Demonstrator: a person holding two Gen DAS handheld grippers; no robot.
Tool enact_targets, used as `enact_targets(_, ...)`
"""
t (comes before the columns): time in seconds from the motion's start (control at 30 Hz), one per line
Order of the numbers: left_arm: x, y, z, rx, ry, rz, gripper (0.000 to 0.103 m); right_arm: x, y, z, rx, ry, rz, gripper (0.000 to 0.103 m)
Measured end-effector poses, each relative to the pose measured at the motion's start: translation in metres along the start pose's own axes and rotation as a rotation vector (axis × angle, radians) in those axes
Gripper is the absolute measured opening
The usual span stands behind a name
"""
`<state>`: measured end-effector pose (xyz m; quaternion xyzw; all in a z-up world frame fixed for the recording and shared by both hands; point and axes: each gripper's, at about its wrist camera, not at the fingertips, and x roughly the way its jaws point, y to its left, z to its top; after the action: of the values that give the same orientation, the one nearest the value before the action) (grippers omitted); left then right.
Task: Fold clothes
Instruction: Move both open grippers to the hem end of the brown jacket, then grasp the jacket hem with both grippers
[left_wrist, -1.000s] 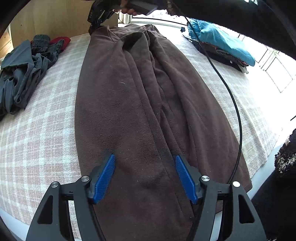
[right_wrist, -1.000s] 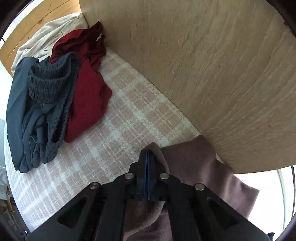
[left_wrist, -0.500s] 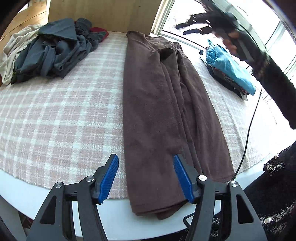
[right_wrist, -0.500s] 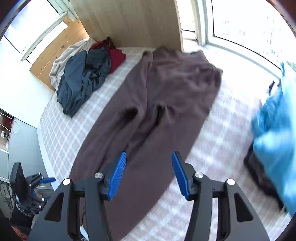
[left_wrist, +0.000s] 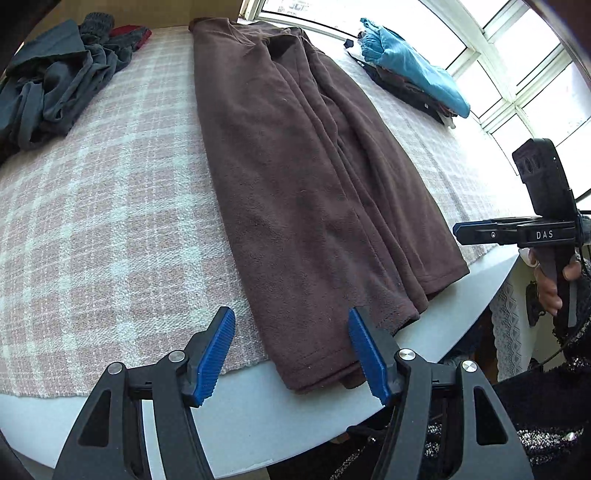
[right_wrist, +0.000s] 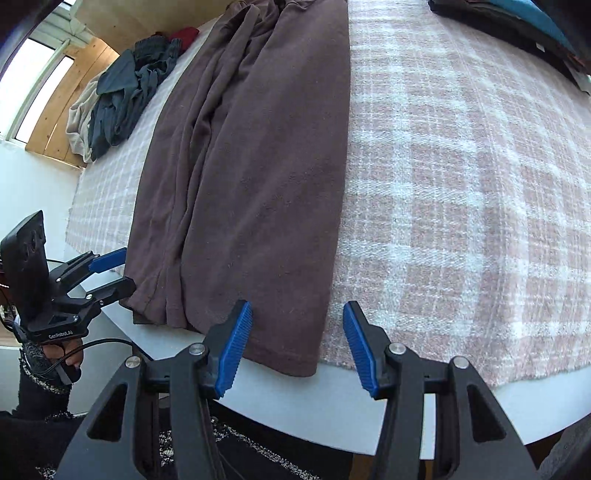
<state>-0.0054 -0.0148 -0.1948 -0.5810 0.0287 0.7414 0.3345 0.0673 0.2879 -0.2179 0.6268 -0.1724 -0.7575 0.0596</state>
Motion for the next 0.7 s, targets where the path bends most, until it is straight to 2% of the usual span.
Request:
enact_targets(0.03,0.001,-0.002,-0.001,0.012,0.005,-0.007,0.062,0.002,0.005,-0.002,-0.004,-0.007,-0.023,0.053)
enact_targets(0.1,0.003,-0.006,0.001,0.049,-0.001,0.005,0.063,0.005,0.011,-0.002,-0.018,-0.021,-0.009,0.054)
enact_targets(0.13,0.004,-0.009,0.002,0.060,-0.002,0.007,0.063,0.007,0.015,-0.001,-0.050,-0.015,-0.024,0.048)
enact_targets(0.17,0.006,-0.011,0.003,0.067,-0.002,0.002,0.063,0.008,0.019,0.000,-0.082,-0.007,-0.038,0.036)
enact_targets(0.2,0.007,-0.013,0.003,0.076,-0.003,-0.005,0.063,0.010,0.022,0.001,-0.120,0.029,-0.049,0.012)
enact_targets(0.27,0.009,-0.018,0.003,0.112,-0.012,0.005,0.046,0.002,0.019,0.005,-0.172,0.057,-0.060,0.009)
enact_targets(0.3,0.009,-0.019,0.004,0.123,-0.011,0.014,0.042,-0.005,0.015,0.007,-0.182,0.049,-0.093,0.004)
enact_targets(0.33,0.008,-0.018,0.005,0.130,-0.010,0.018,0.035,-0.012,0.011,0.009,-0.191,0.041,-0.125,0.004)
enact_targets(0.4,0.006,-0.013,0.006,0.112,-0.008,0.000,0.028,-0.013,0.004,0.010,-0.166,0.047,-0.099,0.004)
enact_targets(0.47,0.004,-0.008,0.007,0.091,-0.010,-0.015,0.027,-0.013,0.002,0.010,-0.135,0.043,-0.080,0.008)
enact_targets(0.5,0.004,-0.009,0.006,0.096,-0.012,-0.009,0.027,-0.016,0.002,0.009,-0.123,0.028,-0.075,0.019)
enact_targets(0.53,0.004,-0.010,0.005,0.101,-0.014,-0.004,0.027,-0.018,0.003,0.009,-0.110,0.012,-0.071,0.035)
enact_targets(0.6,0.004,-0.011,0.004,0.088,-0.014,-0.004,0.027,-0.020,0.006,0.008,-0.096,-0.015,-0.055,0.054)
enact_targets(0.67,0.004,-0.010,0.003,0.054,-0.010,-0.028,0.042,-0.010,0.007,0.010,-0.089,-0.006,-0.063,0.056)
enact_targets(0.7,0.005,-0.009,0.002,0.038,-0.005,-0.041,0.047,-0.003,0.009,0.008,-0.081,0.008,-0.039,0.055)
